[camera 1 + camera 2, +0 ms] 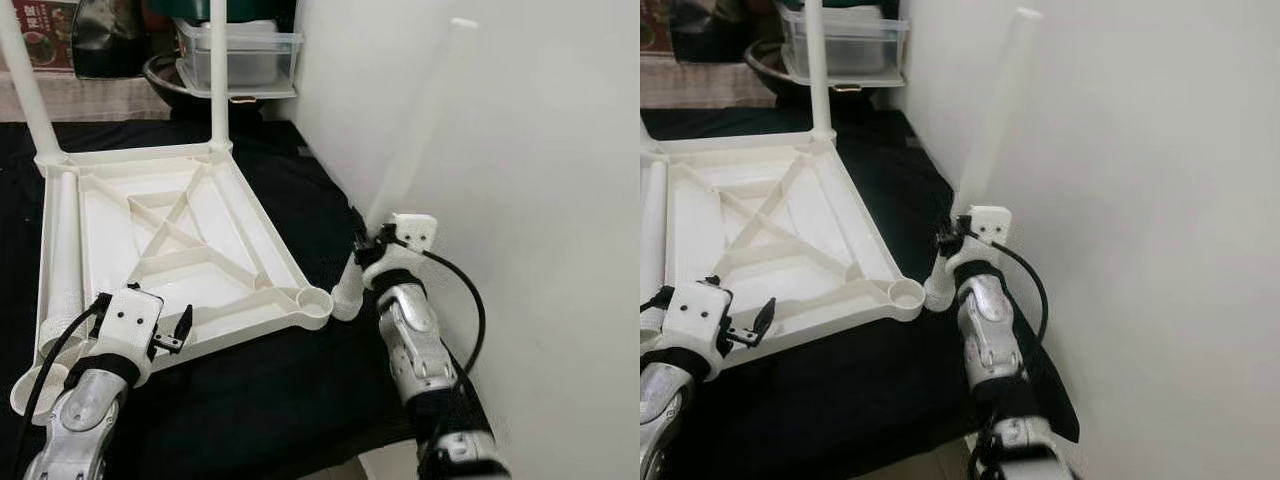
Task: Building children table
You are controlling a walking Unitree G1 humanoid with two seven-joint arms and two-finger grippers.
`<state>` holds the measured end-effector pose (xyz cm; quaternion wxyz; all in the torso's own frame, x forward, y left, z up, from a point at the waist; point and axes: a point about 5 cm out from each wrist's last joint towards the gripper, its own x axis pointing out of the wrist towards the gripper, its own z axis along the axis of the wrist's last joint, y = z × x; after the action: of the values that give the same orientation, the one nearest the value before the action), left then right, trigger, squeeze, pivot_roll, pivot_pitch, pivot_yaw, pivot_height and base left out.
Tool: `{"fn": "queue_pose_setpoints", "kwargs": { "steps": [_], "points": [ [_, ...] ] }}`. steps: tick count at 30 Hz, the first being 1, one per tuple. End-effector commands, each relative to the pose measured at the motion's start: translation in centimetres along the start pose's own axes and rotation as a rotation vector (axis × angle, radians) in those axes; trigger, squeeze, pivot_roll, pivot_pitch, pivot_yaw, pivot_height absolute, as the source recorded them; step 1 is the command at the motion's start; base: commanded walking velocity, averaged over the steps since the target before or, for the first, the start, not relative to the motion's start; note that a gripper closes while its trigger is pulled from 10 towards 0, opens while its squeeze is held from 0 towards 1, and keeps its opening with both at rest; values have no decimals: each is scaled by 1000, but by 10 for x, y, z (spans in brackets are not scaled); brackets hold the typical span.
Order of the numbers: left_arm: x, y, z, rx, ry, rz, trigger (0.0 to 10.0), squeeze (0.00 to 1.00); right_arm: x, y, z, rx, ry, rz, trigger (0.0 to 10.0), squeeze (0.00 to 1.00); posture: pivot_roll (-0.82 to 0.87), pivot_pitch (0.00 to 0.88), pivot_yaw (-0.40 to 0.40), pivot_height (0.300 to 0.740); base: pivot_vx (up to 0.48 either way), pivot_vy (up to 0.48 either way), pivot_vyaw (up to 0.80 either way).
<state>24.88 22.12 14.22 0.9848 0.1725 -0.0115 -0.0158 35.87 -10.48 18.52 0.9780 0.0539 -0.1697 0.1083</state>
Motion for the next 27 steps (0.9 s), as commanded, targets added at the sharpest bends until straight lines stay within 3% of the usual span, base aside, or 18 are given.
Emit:
{"fn": "queue_pose_setpoints", "kwargs": {
  "steps": [1, 5, 8, 10, 12, 15, 21, 27],
  "points": [
    [1, -3, -2, 2, 5, -15, 10000, 0, 3, -4, 7, -29, -51, 7, 0, 0, 199, 0, -156, 740, 0, 0, 0],
    [1, -3, -2, 3, 4, -15, 10000, 0, 8, -4, 11, -28, -76, 15, 0, 0, 202, 0, -157, 740, 0, 0, 0],
    [1, -4, -3, 1, 4, -15, 10000, 0, 12, 17, 16, 55, -104, 115, 0, 0, 208, 0, -161, 740, 0, 0, 0],
    [1, -4, -3, 1, 4, -15, 10000, 0, 12, 17, 16, 55, -104, 115, 0, 0, 208, 0, -161, 740, 0, 0, 0],
    [1, -4, -3, 1, 5, -15, 10000, 0, 8, 25, 13, 73, -103, 150, 0, 0, 208, 0, -161, 740, 0, 0, 0],
    [0, -4, -3, 3, 6, -17, 10000, 0, -12, 40, -2, 98, -61, 229, 0, 0, 207, 0, -155, 740, 0, 0, 0],
    [1, -3, -3, 6, 6, -20, 10000, 0, -18, 42, -8, 89, -66, 258, 0, 0, 203, 0, -149, 740, 0, 0, 0],
    [3, -4, -1, 8, -3, -27, 10000, 0, -4, 36, 4, 110, -106, 248, 0, 0, 202, 0, -144, 740, 0, 0, 0]
  ]
}}
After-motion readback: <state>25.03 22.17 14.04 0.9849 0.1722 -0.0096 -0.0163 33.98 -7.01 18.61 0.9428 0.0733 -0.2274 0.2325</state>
